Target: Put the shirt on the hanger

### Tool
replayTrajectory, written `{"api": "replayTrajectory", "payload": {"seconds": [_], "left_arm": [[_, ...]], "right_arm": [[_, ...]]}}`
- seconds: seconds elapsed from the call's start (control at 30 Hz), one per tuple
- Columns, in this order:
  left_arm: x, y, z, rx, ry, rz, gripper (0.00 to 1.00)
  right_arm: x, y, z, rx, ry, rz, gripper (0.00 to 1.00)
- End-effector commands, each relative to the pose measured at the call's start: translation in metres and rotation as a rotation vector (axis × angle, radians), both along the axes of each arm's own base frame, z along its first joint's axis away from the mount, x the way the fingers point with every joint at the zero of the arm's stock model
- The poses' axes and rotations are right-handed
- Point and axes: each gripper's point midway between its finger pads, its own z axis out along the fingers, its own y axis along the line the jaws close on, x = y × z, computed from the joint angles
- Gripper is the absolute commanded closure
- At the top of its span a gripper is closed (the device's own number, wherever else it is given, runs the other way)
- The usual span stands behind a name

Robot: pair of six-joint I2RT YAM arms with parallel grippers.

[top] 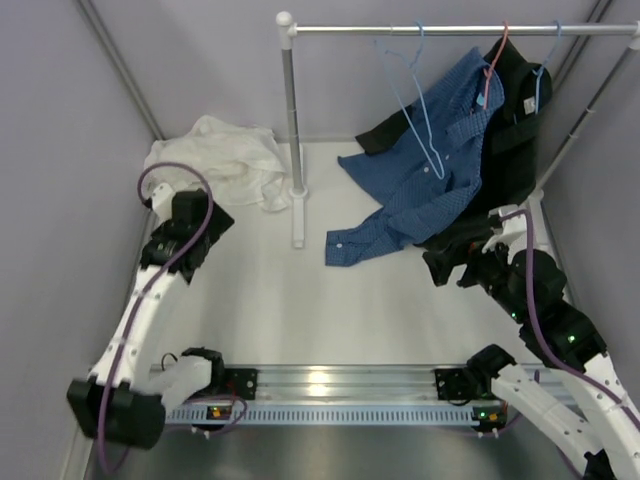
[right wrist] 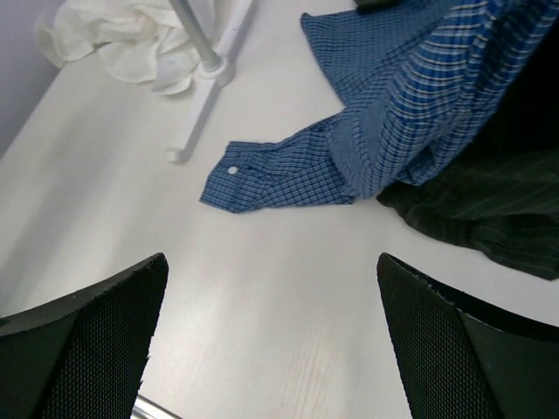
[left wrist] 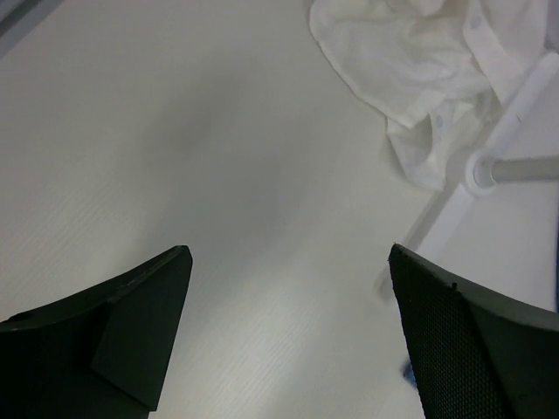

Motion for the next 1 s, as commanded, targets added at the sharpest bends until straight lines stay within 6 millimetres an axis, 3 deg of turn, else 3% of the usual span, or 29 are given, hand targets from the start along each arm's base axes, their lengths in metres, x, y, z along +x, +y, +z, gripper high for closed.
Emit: {"api": "replayTrajectory", "payload": {"seconds": [0.0, 0.03, 0.07, 0.1, 0.13, 0.17, 0.2, 0.23, 0.27, 0.3, 0.33, 0.4, 0.43, 0.5, 0.53, 0.57, 0.63, 0.7, 0.73, 0.77, 0.8, 0.83, 0.93, 0.97], "left_arm": [[0.072, 0.021, -0.007, -0.093, -0.042, 0.182, 0.02], [0.091, 0.026, 0.001, -0.118, -0.068, 0.208, 0.02], [0.112, 0.033, -0.021, -0.111, -0.022, 0.236, 0.02], [0.125, 0.043, -0.024, -0.102, -0.020, 0.272, 0.02], [0.145, 0.052, -0.013, -0.082, -0.060, 0.311, 0.02], [0.160, 0.052, -0.017, -0.077, -0.066, 0.304, 0.02], [0.188, 0.051, -0.043, -0.082, -0.047, 0.286, 0.02], [0.213, 0.049, -0.027, -0.089, -0.089, 0.274, 0.02], [0.225, 0.054, -0.033, -0.066, -0.073, 0.287, 0.02], [0.238, 0.059, -0.063, -0.050, -0.019, 0.300, 0.02], [0.253, 0.071, -0.052, -0.049, -0.056, 0.324, 0.02], [0.272, 0.081, -0.071, -0.008, -0.043, 0.314, 0.02], [0.284, 0.084, -0.062, 0.007, -0.075, 0.310, 0.02], [0.296, 0.088, -0.072, 0.025, -0.069, 0.301, 0.02], [0.303, 0.088, -0.096, 0.020, -0.033, 0.295, 0.02], [0.312, 0.091, -0.095, 0.016, -0.045, 0.295, 0.04], [0.321, 0.093, -0.119, 0.036, -0.019, 0.283, 0.19], [0.335, 0.093, -0.117, 0.046, -0.038, 0.258, 0.28], [0.340, 0.093, -0.122, 0.051, -0.044, 0.251, 0.53], [0.345, 0.093, -0.116, 0.056, -0.065, 0.238, 0.69], [0.348, 0.092, -0.112, 0.065, -0.079, 0.221, 0.77], [0.354, 0.091, -0.105, 0.065, -0.113, 0.209, 1.00], [0.348, 0.087, -0.080, 0.082, -0.137, 0.187, 1.00], [0.340, 0.076, -0.038, 0.083, -0.197, 0.181, 1.00]], "right_arm": [[-0.004, 0.029, 0.021, 0.116, -0.052, 0.124, 0.00], [-0.004, 0.029, 0.020, 0.121, -0.055, 0.124, 0.00], [-0.003, 0.029, 0.013, 0.117, -0.043, 0.121, 0.01], [-0.005, 0.032, 0.010, 0.124, -0.042, 0.140, 0.01], [-0.005, 0.036, 0.010, 0.135, -0.053, 0.157, 0.01], [-0.003, 0.038, -0.001, 0.129, -0.035, 0.161, 0.01], [-0.001, 0.041, -0.005, 0.126, -0.029, 0.165, 0.00], [0.001, 0.042, -0.010, 0.123, -0.022, 0.166, 0.01], [0.004, 0.046, -0.017, 0.111, -0.004, 0.175, 0.01], [0.006, 0.047, -0.021, 0.099, 0.009, 0.179, 0.01], [0.007, 0.049, -0.024, 0.091, 0.018, 0.185, 0.01], [0.010, 0.053, -0.032, 0.075, 0.052, 0.194, 0.00], [0.010, 0.057, -0.034, 0.078, 0.064, 0.212, 0.00], [0.010, 0.062, -0.035, 0.078, 0.066, 0.242, 0.00], [0.009, 0.065, -0.034, 0.081, 0.068, 0.256, 0.00], [0.008, 0.067, -0.032, 0.090, 0.064, 0.264, 0.01], [0.005, 0.070, -0.030, 0.107, 0.062, 0.289, 0.01], [0.002, 0.073, -0.023, 0.126, 0.037, 0.311, 0.00], [0.001, 0.073, -0.024, 0.126, 0.035, 0.311, 0.01], [0.000, 0.072, -0.022, 0.128, 0.024, 0.313, 0.00], [0.001, 0.070, -0.023, 0.125, 0.023, 0.306, 0.01], [0.002, 0.068, -0.025, 0.121, 0.022, 0.292, 0.00], [0.004, 0.065, -0.027, 0.115, 0.018, 0.274, 0.01], [0.005, 0.065, -0.026, 0.114, 0.017, 0.269, 0.01]]}}
